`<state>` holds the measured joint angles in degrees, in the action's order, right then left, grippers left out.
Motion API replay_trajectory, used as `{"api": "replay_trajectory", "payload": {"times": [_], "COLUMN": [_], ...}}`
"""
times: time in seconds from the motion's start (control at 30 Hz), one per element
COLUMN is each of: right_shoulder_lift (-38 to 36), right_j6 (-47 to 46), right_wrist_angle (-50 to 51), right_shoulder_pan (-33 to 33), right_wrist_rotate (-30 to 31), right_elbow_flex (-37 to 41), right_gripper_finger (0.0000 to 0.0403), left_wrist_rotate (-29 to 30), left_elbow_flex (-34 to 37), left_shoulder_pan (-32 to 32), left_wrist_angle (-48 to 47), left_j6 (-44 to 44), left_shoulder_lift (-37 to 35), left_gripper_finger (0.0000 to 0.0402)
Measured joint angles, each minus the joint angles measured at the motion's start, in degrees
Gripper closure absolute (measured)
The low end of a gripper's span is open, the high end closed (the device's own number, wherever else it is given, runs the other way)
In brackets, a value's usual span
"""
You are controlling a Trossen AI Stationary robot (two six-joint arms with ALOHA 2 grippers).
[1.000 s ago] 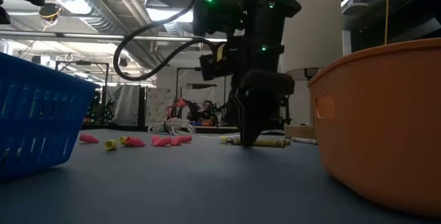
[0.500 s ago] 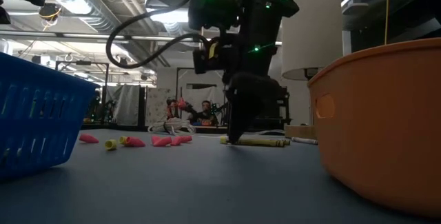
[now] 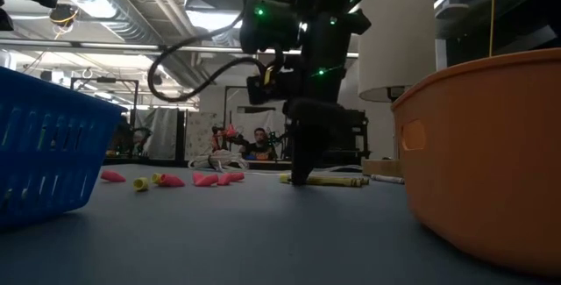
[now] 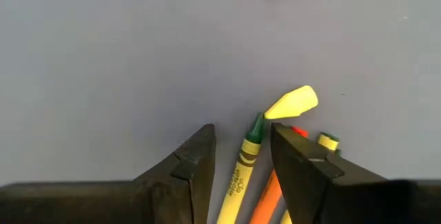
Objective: Sort crayons
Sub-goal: Put the green crayon into the orange bin
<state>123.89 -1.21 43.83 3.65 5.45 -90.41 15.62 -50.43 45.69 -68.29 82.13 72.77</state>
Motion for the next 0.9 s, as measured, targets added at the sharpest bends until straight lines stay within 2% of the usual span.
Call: {"api": "replay_trajectory", "payload": {"times": [0.13,0.4,0.73,0.9], "right_shoulder_lift": [0.39,0.51,0.62,0.64], "right_j6": [0.01,0.12,0.21,0.21], "right_wrist_angle": [0.03,0.49,0.95,0.79], "right_shoulder_pan": [-0.52,-0.41,-0.30,-0.30], "right_wrist_rotate": [-3.63,-3.96,-4.68,-4.67], "right_elbow_flex": [-0.09,-0.09,-0.04,0.00], "right_gripper_finger": [0.0260,0.0266,0.0357,0.0389], "left_wrist_rotate": [0.02,0.39,0.39,0.58], "left_elbow_flex": [0.00,0.00,0.00,0.00], "left_shoulder_pan": [0.00,-0.02,-0.02,-0.01], "left_wrist_angle": [0.01,0.02,0.51,0.57], "left_j6": [0.00,0.00,0.00,0.00], "left_shoulder_lift": [-0.02,-0.02,-0.02,-0.02], "left_gripper_finger": [0.0324,0.0324,0.0324,0.0324]}}
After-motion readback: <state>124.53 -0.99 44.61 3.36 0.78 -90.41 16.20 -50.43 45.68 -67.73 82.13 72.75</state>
